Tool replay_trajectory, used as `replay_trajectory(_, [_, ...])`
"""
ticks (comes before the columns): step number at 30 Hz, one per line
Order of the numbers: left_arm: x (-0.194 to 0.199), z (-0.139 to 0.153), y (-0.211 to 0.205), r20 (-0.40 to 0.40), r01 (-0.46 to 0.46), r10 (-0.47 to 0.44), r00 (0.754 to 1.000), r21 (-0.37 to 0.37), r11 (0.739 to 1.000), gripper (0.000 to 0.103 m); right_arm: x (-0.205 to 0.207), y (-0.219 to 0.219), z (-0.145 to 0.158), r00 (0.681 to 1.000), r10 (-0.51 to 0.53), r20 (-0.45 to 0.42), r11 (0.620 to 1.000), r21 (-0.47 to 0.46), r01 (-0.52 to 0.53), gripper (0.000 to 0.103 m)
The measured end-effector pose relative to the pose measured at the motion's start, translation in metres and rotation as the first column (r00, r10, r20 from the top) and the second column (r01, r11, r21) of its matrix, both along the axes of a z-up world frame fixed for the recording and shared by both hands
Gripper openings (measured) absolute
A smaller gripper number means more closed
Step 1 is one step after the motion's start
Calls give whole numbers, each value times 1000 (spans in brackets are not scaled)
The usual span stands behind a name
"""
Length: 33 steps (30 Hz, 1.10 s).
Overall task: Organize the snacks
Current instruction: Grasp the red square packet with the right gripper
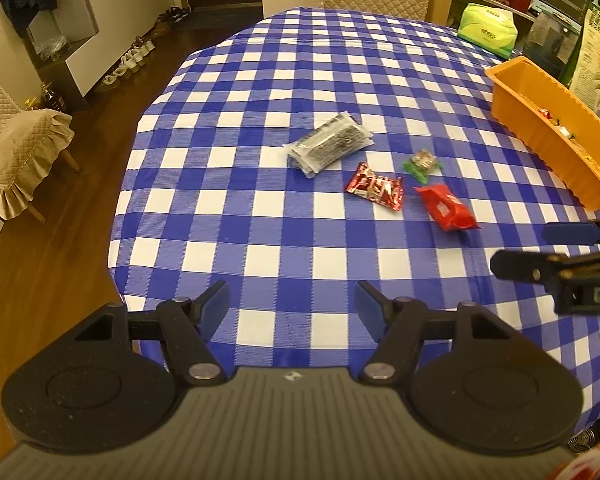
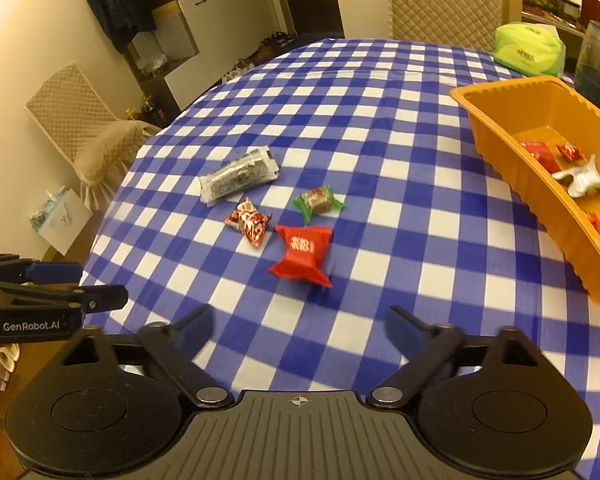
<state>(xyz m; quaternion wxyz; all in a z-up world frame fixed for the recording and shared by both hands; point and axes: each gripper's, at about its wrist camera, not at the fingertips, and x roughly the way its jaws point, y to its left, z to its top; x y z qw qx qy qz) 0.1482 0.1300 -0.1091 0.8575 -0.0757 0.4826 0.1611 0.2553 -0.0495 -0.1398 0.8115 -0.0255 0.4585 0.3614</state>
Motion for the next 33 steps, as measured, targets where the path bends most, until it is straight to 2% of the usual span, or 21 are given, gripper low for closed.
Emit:
replay_trajectory(14, [9,-4,18,15,-11,11,1000,-2,1000,66,25,27,-5,1000,-11,19,1000,0,11,77])
replay_trajectory(22, [16,-7,22,29,4,-4,1000,-14,1000,65,37,41,-23,1000,-19,10,1000,-8,19,57])
replay_trajectory(33, [29,-12,20,40,44,-42,998,-37,998,60,46,51,-38,1000,-26,6,999,-18,26,42])
